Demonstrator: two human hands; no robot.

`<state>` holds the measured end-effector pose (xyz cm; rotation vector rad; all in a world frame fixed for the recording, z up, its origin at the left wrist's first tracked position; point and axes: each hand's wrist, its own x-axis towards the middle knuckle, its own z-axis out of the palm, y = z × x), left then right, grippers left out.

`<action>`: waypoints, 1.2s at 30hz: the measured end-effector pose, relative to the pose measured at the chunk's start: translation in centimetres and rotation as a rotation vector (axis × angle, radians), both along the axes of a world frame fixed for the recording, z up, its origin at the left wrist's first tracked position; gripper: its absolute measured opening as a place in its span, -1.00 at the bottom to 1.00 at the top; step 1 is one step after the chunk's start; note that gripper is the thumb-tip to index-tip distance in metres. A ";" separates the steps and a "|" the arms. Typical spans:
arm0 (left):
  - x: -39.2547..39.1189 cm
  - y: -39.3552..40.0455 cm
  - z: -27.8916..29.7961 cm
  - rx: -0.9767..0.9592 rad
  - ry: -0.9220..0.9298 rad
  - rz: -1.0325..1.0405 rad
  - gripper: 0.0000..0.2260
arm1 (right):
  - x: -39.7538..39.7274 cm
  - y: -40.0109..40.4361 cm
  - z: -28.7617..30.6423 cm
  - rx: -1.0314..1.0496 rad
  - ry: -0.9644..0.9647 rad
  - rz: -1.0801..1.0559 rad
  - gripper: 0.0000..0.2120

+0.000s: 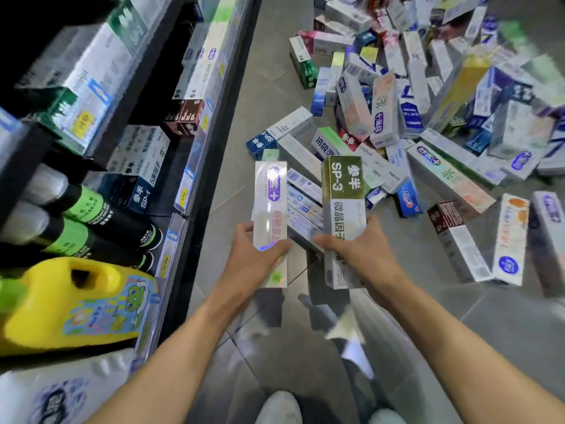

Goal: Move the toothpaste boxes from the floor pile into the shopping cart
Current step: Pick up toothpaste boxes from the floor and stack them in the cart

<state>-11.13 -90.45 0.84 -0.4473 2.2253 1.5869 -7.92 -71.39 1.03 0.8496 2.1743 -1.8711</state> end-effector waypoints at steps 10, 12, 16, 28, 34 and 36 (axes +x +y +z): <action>4.3 6.8 36.9 0.173 0.070 -0.141 -0.58 | 6.5 4.6 35.7 -0.120 0.135 -0.151 -0.38; 5.4 8.7 44.9 0.214 0.064 -0.157 -0.57 | 8.3 6.1 43.0 -0.102 0.163 -0.197 -0.37; 8.5 13.7 59.1 0.263 0.107 -0.298 -0.57 | 12.7 9.2 56.2 0.034 0.207 -0.310 -0.31; 21.8 27.2 77.5 0.518 0.223 -0.758 -0.59 | 33.1 16.2 76.2 0.279 0.335 -0.839 -0.36; 30.0 28.4 78.2 0.559 0.175 -1.226 -0.55 | 45.5 11.4 77.7 0.397 0.219 -1.171 -0.27; 33.2 28.2 77.8 0.575 0.140 -1.375 -0.54 | 49.5 8.3 77.8 0.422 0.159 -1.309 -0.45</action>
